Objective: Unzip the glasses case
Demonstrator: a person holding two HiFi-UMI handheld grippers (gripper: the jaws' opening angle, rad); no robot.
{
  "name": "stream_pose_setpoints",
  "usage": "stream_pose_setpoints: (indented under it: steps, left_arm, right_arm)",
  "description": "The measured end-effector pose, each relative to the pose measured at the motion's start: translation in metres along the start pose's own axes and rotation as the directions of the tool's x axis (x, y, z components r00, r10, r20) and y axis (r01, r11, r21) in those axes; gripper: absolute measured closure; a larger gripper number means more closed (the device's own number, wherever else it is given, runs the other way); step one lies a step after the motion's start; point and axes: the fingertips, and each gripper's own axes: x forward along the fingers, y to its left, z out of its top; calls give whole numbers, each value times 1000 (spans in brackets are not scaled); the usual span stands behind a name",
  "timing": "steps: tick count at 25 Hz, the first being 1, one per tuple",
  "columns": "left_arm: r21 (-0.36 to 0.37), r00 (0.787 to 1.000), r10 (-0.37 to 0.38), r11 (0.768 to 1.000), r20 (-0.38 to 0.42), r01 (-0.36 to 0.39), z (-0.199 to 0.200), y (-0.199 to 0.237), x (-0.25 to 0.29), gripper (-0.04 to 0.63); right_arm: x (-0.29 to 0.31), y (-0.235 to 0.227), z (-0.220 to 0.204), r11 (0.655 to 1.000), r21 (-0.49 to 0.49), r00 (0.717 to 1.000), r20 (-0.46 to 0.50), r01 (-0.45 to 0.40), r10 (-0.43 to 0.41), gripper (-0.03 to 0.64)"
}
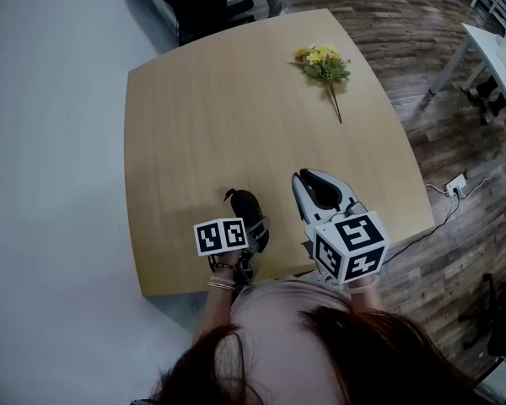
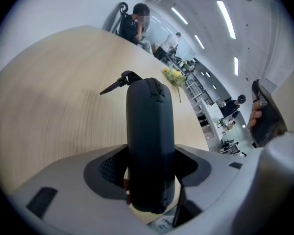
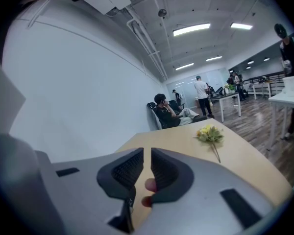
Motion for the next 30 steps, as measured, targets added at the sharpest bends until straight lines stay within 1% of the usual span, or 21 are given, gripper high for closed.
stream_pose_setpoints:
  steps: [4,8,10,12,17,20,24,26,30]
  left_arm:
    - [-4,997,-31,999,76,32,14,-9,-14,328]
    - [-15,987,-59,998,148,62,29,-23,-26,328]
    - [-16,980,-65,997,189,69,35,-30,-32,328]
    - [-16,966,-81,996,244,88,43,-38,-39,328]
    - [-20,917,-123,990,380,141,55,-61,-62,328]
    - [-24,889,-140,986,435,167,61,-72,-73,328]
    - [-30,850,-150,981,504,191,69,-83,-91,328]
    - [-28,826,-153,980,543,199,73,-86,-105,328]
    - [-12,762,-163,976,627,218,85,-93,-136,328]
  right_arm:
    - [-3,3,-2,1000,-8,1000,-7,-5,5,569]
    - [-3,2,0,999,-29,1000,-27,-14,13,569]
    - [-4,1,2,999,-39,999,-33,-26,24,569]
    - [-4,1,5,998,-51,998,-40,-42,40,569]
    - [-10,0,7,994,-71,995,-49,-86,83,569]
    - [-11,1,4,989,-71,990,-64,-128,123,569]
    - [-9,6,2,979,-103,982,-86,-179,170,569]
    - [-9,11,3,973,-110,977,-89,-203,194,570]
    - [-11,23,9,958,-121,966,-51,-259,255,569]
